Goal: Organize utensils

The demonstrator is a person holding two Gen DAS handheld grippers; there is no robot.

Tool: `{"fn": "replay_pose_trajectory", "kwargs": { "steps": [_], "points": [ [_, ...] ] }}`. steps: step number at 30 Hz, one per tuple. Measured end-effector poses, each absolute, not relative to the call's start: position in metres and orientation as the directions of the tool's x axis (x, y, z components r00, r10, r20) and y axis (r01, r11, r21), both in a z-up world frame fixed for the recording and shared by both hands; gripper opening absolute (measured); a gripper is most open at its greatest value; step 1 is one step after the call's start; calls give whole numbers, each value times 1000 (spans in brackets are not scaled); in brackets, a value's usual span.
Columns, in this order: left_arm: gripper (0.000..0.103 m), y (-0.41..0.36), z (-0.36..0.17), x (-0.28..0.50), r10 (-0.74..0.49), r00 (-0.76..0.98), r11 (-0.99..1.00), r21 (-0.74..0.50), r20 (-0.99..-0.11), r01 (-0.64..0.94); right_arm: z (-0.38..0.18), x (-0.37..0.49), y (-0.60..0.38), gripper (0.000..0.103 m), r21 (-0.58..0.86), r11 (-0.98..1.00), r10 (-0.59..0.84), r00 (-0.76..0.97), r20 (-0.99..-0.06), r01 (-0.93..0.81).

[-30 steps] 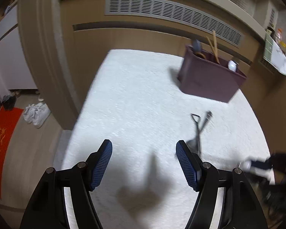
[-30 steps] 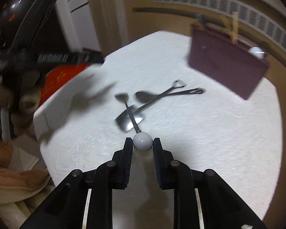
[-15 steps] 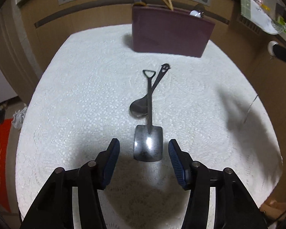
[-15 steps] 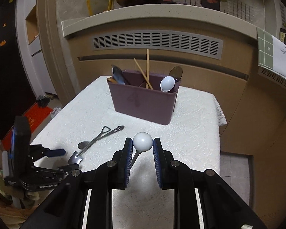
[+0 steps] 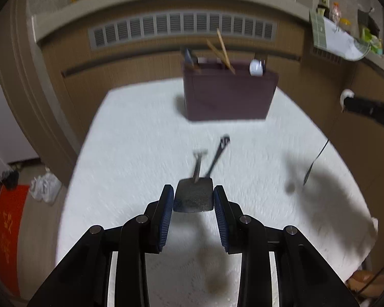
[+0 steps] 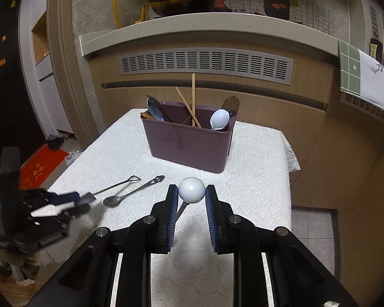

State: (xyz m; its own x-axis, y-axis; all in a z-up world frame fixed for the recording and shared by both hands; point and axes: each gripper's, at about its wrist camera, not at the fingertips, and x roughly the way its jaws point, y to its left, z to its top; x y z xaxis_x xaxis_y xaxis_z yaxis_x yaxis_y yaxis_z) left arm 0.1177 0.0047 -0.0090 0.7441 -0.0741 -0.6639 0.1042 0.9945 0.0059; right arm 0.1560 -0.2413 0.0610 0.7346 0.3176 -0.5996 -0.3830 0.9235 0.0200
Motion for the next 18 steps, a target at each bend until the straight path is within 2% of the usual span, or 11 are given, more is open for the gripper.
{"fn": "replay_pose_trajectory", "kwargs": {
  "steps": [1,3,9,12,18],
  "points": [
    [33,5,1,117,-72,764,994,13,-642,105,63,156,-242,20,22,925,318,740,-593,-380],
    [17,5,18,120,-78,792,994,15,-605,110,68,155,-243,20,24,926,319,749,-581,-376],
    [17,4,48,128,-88,837,993,24,-540,120,81,151,-242,20,9,926,320,773,-547,-378],
    [17,14,45,134,-68,823,995,24,-564,99,80,153,-240,20,-3,926,312,770,-557,-378],
    [22,42,0,132,-53,726,998,-20,-686,54,68,161,-239,20,-1,929,297,747,-594,-370]
  ]
}}
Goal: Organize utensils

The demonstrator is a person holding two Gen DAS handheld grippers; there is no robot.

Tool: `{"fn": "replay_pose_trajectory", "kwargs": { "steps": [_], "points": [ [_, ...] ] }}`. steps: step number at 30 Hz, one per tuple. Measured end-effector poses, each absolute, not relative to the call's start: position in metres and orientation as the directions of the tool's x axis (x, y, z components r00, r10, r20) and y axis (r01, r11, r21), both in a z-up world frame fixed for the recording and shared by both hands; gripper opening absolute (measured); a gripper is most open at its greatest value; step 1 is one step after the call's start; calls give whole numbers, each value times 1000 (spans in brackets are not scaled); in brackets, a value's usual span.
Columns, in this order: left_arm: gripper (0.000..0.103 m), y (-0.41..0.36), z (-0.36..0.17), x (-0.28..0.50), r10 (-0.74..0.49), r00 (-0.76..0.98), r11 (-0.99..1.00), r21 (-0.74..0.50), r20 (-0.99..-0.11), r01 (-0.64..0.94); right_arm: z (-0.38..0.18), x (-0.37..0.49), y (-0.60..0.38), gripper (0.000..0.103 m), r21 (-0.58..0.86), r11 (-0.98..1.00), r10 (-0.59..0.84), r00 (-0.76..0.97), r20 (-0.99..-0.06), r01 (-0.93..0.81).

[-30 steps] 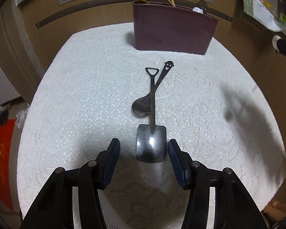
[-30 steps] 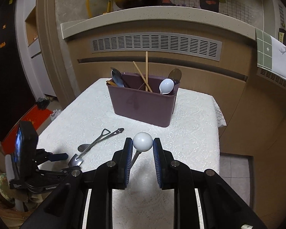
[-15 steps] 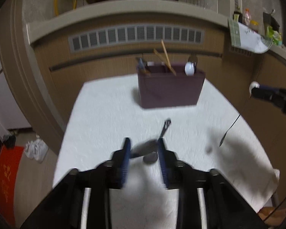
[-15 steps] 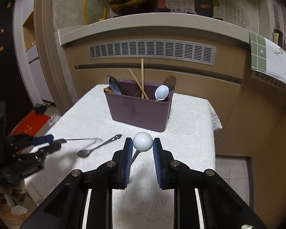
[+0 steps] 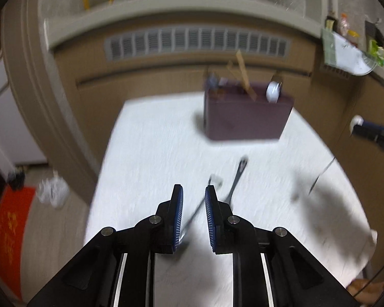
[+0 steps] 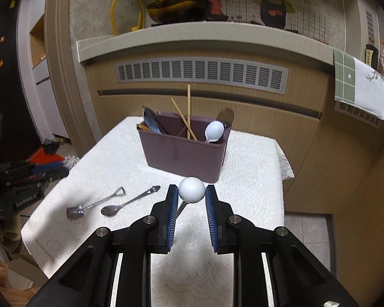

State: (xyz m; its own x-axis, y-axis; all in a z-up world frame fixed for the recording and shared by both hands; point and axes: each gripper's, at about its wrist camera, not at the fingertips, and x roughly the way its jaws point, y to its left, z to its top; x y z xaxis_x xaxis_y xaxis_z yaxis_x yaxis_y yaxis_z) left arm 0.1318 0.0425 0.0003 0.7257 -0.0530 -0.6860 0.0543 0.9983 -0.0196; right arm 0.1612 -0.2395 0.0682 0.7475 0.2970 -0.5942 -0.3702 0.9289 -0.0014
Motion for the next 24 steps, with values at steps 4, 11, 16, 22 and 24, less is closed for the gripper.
{"fn": "replay_pose_trajectory", "kwargs": {
  "steps": [4,11,16,22,24],
  "points": [
    [35,61,-41,118,-87,621,993,-115,-779,-4,63,162,-237,20,-8,929,290,740,-607,-371],
    [35,66,-78,104,-284,478,938,-345,-831,-41,56,165,-227,20,-20,923,291,728,-621,-385],
    [37,66,-74,132,-262,489,936,-343,-832,-82,50,167,-223,20,-41,923,274,727,-629,-383],
    [37,41,-46,144,-284,584,956,-274,-760,109,46,171,-231,20,-36,929,262,723,-639,-368],
    [37,29,-49,149,-268,598,963,-223,-755,150,45,174,-233,20,-30,931,261,721,-642,-363]
  ]
}}
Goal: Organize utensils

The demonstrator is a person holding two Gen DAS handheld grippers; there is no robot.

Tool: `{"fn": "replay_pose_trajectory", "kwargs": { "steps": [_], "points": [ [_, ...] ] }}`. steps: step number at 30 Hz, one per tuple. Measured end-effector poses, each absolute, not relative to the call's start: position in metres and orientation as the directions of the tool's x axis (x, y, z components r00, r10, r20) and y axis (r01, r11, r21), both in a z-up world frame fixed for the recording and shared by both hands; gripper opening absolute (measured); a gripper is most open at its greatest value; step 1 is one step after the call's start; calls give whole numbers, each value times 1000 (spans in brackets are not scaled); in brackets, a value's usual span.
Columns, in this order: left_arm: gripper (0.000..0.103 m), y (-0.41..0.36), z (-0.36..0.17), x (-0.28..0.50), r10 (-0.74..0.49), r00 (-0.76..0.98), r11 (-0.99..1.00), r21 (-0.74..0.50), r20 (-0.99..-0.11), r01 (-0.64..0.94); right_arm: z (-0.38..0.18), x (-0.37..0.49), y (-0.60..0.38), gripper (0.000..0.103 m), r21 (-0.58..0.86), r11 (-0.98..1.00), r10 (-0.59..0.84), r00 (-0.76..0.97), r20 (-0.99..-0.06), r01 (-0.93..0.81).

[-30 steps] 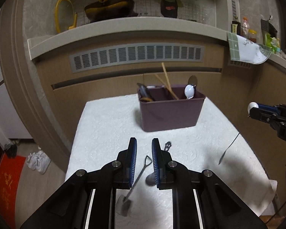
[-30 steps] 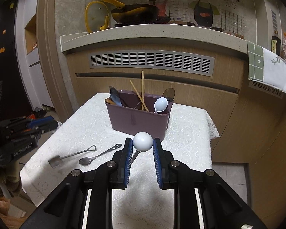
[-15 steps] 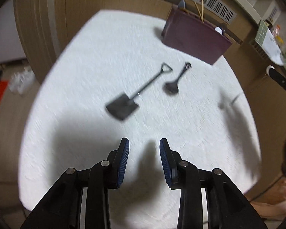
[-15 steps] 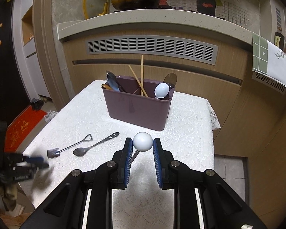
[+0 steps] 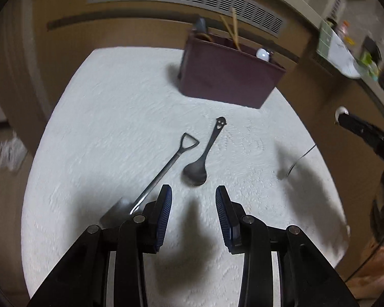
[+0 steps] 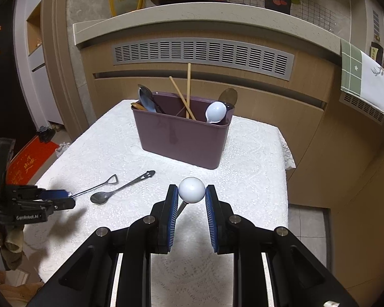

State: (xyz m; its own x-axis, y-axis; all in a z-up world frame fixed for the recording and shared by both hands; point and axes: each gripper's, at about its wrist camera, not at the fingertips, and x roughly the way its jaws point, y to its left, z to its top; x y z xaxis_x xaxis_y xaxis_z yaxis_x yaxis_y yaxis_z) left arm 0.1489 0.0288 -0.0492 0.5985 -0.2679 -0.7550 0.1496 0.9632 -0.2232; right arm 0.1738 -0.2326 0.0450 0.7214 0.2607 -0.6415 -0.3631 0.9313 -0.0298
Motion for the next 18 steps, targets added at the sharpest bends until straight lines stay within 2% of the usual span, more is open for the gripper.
{"fn": "replay_pose_trajectory", "kwargs": {
  "steps": [5,11,14,18],
  "points": [
    [37,7,-75,171,-136,606,990,-83,-783,115,41,177,-232,20,-13,931,270,714,-646,-364],
    [36,-5,-79,186,-81,632,997,-50,-771,67,40,177,-229,20,-19,931,266,715,-647,-363],
    [19,-5,-73,186,-67,650,998,-38,-757,59,41,177,-228,20,-26,933,259,720,-644,-358],
    [14,-3,-47,170,-61,718,997,-10,-694,74,46,172,-229,20,-35,935,254,734,-630,-354]
  ]
}}
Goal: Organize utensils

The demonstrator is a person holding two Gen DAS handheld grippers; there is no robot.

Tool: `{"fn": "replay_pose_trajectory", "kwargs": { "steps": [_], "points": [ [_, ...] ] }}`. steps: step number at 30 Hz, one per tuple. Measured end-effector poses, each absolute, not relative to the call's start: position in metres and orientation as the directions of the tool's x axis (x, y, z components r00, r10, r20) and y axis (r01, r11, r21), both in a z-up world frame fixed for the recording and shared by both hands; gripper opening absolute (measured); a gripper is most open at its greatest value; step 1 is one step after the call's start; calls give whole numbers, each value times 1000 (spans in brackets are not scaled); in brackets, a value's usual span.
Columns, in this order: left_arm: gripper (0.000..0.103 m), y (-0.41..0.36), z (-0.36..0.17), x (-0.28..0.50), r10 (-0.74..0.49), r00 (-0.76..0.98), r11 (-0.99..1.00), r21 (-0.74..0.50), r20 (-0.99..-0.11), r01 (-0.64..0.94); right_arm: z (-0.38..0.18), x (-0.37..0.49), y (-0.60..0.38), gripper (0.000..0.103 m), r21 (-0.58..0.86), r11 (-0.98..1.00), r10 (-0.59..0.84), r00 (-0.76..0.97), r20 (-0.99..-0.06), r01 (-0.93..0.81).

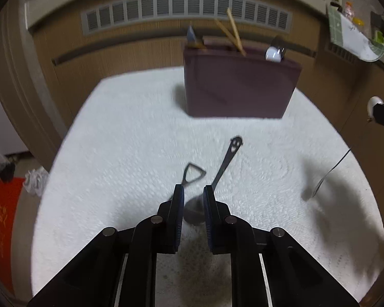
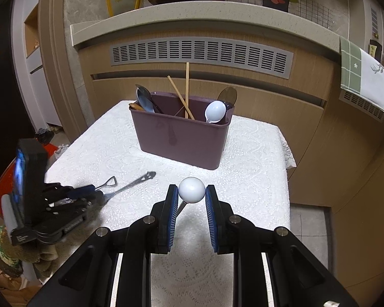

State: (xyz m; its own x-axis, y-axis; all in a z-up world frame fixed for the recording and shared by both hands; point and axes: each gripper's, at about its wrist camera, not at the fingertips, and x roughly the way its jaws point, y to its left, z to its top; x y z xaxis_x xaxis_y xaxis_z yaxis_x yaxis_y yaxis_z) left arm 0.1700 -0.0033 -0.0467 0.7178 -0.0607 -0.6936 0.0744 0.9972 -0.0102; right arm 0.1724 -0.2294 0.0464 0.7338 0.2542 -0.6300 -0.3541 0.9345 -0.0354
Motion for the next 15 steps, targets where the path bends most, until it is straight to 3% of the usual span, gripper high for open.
{"fn": "replay_pose_trajectory", "kwargs": {
  "steps": [6,11,13,15],
  "points": [
    [13,7,-6,147,-82,782,995,-4,-617,101,58,161,-227,20,-62,932,251,758,-602,-358],
    [17,21,-19,143,-146,719,987,-54,-680,149,59,155,-226,20,-88,927,240,759,-605,-364],
    [35,21,-36,143,-177,686,982,-80,-706,172,57,154,-227,20,-83,927,243,756,-608,-365],
    [45,15,-50,145,-198,667,978,-95,-718,188,56,155,-228,20,-73,928,247,752,-611,-364]
  ]
}}
